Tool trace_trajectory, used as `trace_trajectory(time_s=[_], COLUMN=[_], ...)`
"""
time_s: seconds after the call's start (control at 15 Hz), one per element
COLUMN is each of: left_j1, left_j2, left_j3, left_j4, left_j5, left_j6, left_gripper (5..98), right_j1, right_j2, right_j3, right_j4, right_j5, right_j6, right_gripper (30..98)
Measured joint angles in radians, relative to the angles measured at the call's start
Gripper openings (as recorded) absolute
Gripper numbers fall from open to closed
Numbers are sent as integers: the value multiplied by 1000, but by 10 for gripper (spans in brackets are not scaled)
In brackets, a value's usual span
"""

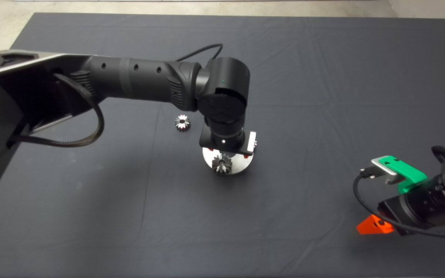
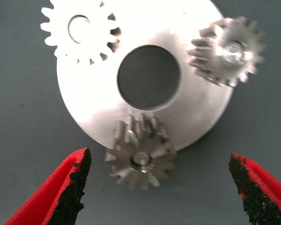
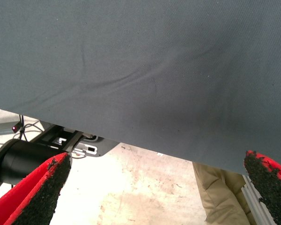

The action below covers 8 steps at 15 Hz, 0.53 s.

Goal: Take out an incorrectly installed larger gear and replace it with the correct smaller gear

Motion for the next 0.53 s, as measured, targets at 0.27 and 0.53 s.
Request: trace_trajectory(time_s=[0.27, 0.53], left_j1=[35, 43], left_j2=[-32, -47], left_j3=[-13, -46], left_j4=[3, 4], left_j5=[1, 1], left_j6=[44, 100], left_gripper=[794, 840], right_j1=[0, 0], right_j2=[1, 2], right_j3=[1, 1], right_j4=[0, 0], right_j5=[0, 0], right_j6=[0, 0], right_gripper=[977, 977])
